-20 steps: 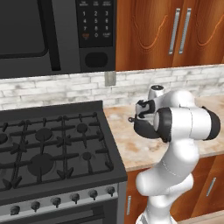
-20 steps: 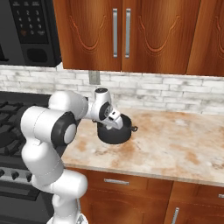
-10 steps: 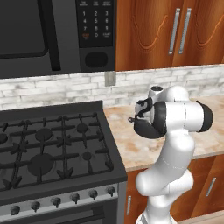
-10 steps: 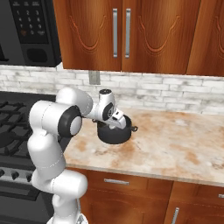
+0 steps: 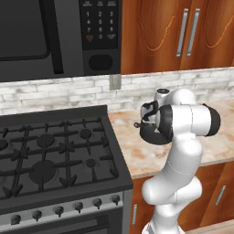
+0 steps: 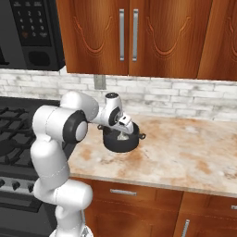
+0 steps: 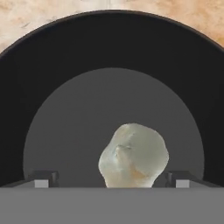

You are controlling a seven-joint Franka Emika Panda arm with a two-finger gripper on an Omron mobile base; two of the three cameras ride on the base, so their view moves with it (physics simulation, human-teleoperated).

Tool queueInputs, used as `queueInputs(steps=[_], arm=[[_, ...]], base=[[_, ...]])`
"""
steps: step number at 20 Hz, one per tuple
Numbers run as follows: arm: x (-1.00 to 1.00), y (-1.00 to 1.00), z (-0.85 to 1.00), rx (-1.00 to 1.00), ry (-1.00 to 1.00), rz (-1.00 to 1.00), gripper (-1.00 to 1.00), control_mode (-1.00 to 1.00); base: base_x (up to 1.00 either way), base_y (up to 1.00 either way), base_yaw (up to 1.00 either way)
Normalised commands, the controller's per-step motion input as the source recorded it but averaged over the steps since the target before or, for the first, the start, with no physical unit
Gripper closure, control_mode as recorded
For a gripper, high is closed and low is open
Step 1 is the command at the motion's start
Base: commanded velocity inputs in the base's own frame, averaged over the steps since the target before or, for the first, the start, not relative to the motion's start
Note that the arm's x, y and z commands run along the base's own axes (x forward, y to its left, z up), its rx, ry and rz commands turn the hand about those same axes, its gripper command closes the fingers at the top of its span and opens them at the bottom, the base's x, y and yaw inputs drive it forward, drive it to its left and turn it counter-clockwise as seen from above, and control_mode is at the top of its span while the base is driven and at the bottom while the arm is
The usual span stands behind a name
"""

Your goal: Turn on the sink faucet. Then move the garlic from the counter to the sink. Turn off the sink. Move the vegetable from the sink to the pot next to the stove. Finally move the pot to the front right burner.

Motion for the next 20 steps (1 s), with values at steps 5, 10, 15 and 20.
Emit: queueInputs(steps=[5,10,15,20], arm=[[-0.20,0.29,0.14,-0.01,-0.08,0.03,-1.00,-1.00],[-0.30,0.31,0.16,-0.01,-0.08,0.07,-1.00,-1.00],[-0.33,0.43,0.02,-0.01,-0.02,0.15,-1.00,-1.00],[-0.12,0.44,0.00,-0.05,0.00,0.21,-1.00,-1.00]], base=[[0.00,0.00,0.00],[0.00,0.00,0.00],[0.00,0.00,0.00],[0.00,0.00,0.00]])
